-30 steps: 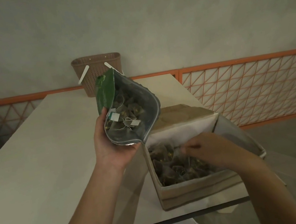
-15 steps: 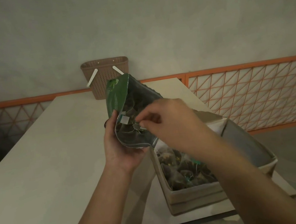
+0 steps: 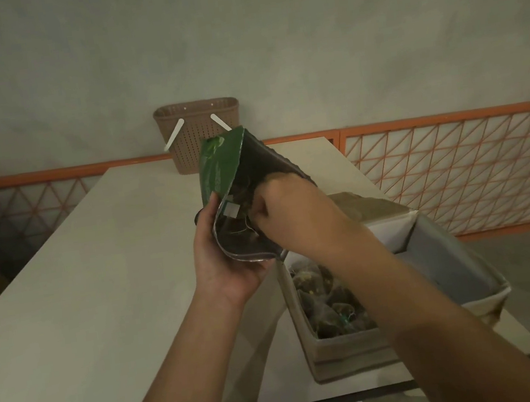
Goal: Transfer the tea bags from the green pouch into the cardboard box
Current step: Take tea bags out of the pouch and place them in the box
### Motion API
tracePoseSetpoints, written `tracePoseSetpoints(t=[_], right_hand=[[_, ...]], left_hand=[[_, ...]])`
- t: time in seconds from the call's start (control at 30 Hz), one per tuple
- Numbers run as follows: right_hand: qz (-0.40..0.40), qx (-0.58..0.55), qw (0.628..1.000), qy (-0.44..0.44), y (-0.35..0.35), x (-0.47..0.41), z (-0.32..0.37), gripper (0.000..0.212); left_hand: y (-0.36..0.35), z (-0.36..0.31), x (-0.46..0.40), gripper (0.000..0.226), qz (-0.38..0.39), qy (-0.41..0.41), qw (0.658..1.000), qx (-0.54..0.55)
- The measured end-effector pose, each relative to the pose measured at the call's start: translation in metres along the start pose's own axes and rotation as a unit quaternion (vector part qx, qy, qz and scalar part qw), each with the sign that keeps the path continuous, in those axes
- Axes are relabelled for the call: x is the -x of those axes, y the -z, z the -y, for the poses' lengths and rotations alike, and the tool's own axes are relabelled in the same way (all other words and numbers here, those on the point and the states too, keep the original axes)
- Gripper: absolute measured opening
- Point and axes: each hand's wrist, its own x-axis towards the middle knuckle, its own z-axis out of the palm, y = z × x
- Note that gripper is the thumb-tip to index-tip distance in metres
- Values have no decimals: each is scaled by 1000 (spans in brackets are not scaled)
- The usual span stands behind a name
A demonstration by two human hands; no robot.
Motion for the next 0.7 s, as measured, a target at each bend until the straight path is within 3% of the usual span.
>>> tracePoseSetpoints(t=[0.13, 0.37, 0.57, 0.7], right_hand=[[-56, -127, 990, -30, 28, 16, -8, 10], [-114, -333, 928, -123, 57, 57, -42, 7], [-27, -231, 953, -194, 34, 80, -86, 8], [-13, -188, 956, -227, 17, 83, -95, 5]], left_hand=[[-5, -3, 2, 53, 16, 18, 1000, -7], [0, -4, -2, 53, 22, 37, 999, 16], [4, -3, -2, 52, 26, 45, 998, 21], [4, -1, -3, 53, 22, 49, 998, 14]])
